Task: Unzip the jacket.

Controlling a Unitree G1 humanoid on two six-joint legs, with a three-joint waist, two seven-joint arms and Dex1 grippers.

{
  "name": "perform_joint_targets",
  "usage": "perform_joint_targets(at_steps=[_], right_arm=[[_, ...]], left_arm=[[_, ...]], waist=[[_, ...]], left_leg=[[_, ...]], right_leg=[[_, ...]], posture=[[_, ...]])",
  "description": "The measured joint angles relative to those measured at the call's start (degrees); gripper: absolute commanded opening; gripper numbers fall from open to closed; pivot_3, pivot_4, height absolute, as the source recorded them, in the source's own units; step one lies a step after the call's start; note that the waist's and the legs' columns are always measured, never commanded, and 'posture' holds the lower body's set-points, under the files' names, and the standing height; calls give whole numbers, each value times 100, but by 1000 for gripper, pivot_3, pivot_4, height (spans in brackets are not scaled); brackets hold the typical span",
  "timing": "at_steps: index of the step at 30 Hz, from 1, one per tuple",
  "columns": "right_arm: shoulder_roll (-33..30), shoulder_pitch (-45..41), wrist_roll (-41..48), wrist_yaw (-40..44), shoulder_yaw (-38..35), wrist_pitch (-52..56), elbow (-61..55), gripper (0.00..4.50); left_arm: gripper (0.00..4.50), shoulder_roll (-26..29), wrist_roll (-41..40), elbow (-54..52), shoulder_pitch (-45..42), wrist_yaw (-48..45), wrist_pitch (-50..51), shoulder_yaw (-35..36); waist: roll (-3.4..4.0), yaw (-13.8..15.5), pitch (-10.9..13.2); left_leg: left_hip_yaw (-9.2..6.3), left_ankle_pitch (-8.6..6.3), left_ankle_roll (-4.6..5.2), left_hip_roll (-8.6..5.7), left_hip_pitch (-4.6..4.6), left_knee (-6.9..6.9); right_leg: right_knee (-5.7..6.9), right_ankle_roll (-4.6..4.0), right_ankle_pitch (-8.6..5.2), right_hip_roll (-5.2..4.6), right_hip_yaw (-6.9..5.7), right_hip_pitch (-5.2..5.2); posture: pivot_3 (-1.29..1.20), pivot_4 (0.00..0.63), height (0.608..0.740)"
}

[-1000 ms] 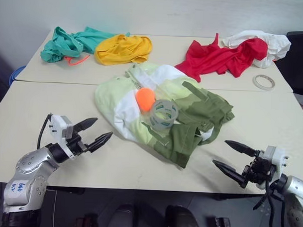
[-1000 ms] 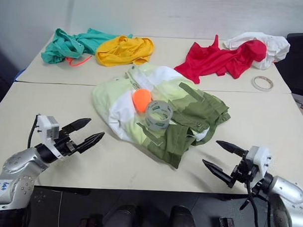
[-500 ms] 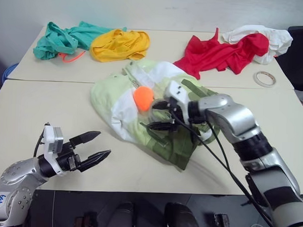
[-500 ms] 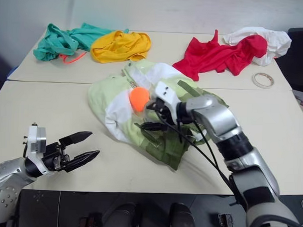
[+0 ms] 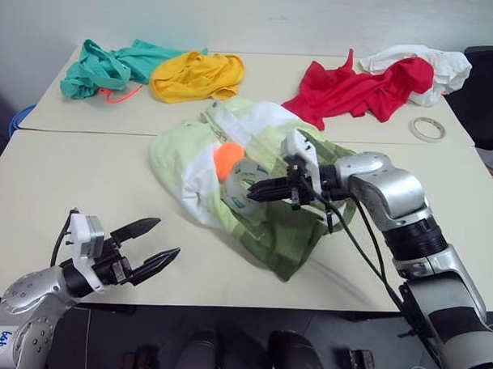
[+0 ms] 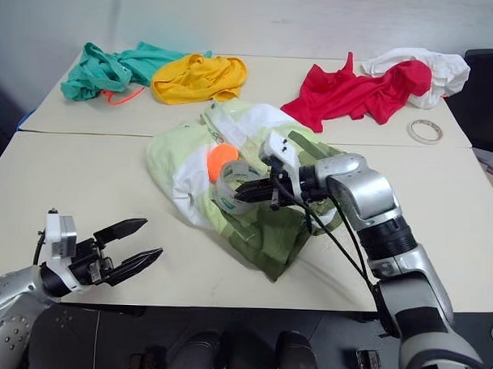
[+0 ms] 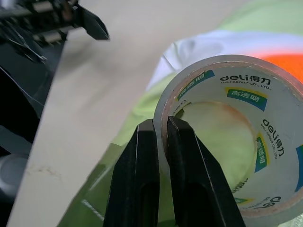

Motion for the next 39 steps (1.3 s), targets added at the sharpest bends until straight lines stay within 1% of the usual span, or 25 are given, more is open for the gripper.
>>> perform_joint_targets(at_steps=[2,7,10,12,14,16,19,21,23,24,27,28,30,31,32,35,36,37,38,39], right_arm=[[-320,171,127,-8,-484,-29,-24,4],[-1733,931,382,147,-1833,-59,-57,4],[-2623,1406,104,262,-2197,-412,247,4],[-3120,1822,-435,268,-2218,-1113,934,4],[-3200,1920,-904,62,-2202,-1724,1845,4],[-3189,1890,-1242,-149,-2095,-2212,2511,4],[-2860,1574,-1693,-706,-1973,-2919,3537,4],[-2652,1317,-1759,-949,-1988,-3354,4068,720],[-2621,1159,-1796,-1164,-2040,-3659,4527,1233],[-2622,1155,-1802,-1241,-2071,-3743,4665,1660],[-2622,1143,-1569,-1147,-2357,-3875,4739,2660],[-2622,1164,-1455,-1036,-2482,-3891,4640,3024],[-2622,1292,-1081,-647,-2679,-3748,4012,3746],[-2617,1450,-781,-452,-2794,-3499,3436,4028],[-2584,1596,-499,-315,-2857,-3224,2804,4403],[-2394,2113,250,-70,-2868,-2447,824,4459],[-2357,2400,379,-58,-2799,-2271,205,4459],[-2244,2669,476,-54,-2604,-2110,-444,4459],[-2112,2806,552,-71,-2423,-1994,-860,4459],[-1933,2942,653,-218,-2271,-1789,-1266,4459]], left_arm=[[4500,6,-7,8,-106,-52,-5,-47],[4500,20,-80,6,-476,-162,110,-231],[4500,70,-96,-6,-704,-289,123,-389],[4500,80,-65,-25,-900,-366,111,-606],[4500,77,8,6,-1024,-381,90,-750],[4500,57,60,39,-1183,-384,75,-855],[4500,4,240,379,-1514,-417,-43,-1009],[4500,-57,451,695,-1732,-448,-181,-1169],[4500,-121,581,927,-1912,-410,-245,-1264],[4500,-117,587,960,-1947,-374,-227,-1258],[4500,-88,599,1126,-2030,-314,-232,-1119],[4500,-69,631,1162,-2035,-315,-299,-1060],[4500,64,829,1417,-2092,-320,-527,-977],[4500,165,984,1661,-2175,-320,-730,-936],[4500,294,1163,1985,-2300,-330,-947,-881],[4500,815,1924,3063,-2863,-377,-1954,-836],[4500,907,2265,3586,-3224,-381,-2439,-932],[4500,994,2610,4206,-3636,-365,-2945,-1033],[4500,1043,2804,4577,-3882,-367,-3272,-1086],[4500,1046,2976,5052,-4199,-439,-3727,-1188]], waist=[[0,20,0],[1,106,1],[1,119,1],[0,121,1],[0,102,2],[5,44,5],[6,-51,4],[6,-75,4],[4,-46,5],[4,-31,5],[13,-3,9],[13,0,10],[14,-1,10],[14,1,10],[14,6,10],[8,3,7],[8,25,7],[6,79,6],[5,100,6],[5,138,6]], left_leg=[[0,-2,4,-5,-2,0],[7,-8,15,-15,-4,-2],[22,-8,14,-8,2,-2],[38,-5,18,-8,16,-1],[54,4,25,-13,24,0],[64,8,25,-13,30,-1],[68,14,14,-5,34,-9],[67,15,12,-4,34,-11],[62,15,14,-6,26,-6],[60,15,14,-6,23,-6],[57,15,17,-11,17,-6],[54,15,17,-10,16,-6],[53,15,17,-11,17,-5],[50,16,17,-9,17,-5],[45,16,15,-4,18,-4],[40,13,5,7,18,-4],[40,13,5,4,19,-5],[37,13,5,3,17,-3],[40,13,6,1,15,0],[41,14,12,-15,15,0]], right_leg=[[-2,0,0,-3,0,0],[-16,2,1,-3,-1,1],[-22,4,2,0,-4,7],[-23,12,7,3,-6,16],[-25,19,11,5,1,13],[-21,22,12,4,11,9],[-10,21,12,8,13,6],[0,21,12,19,9,6],[-2,22,12,18,4,6],[-5,22,12,13,4,6],[-8,24,14,10,0,4],[-9,24,14,9,-3,5],[-7,25,14,11,-2,5],[-5,25,14,10,-4,5],[-4,25,14,9,-7,5],[-5,24,15,12,-14,6],[-4,24,14,14,-16,6],[-5,24,15,24,-21,5],[-6,24,15,30,-20,4],[-3,25,15,18,-19,3]], posture=[[0,150,740],[0,150,740],[0,150,740],[0,150,740],[0,150,740],[0,150,740],[0,150,740],[0,150,740],[0,150,740],[0,150,740],[0,150,740],[0,150,740],[0,150,740],[0,150,740],[0,150,740],[0,150,740],[0,150,740],[0,150,740],[0,150,740],[0,150,740]])
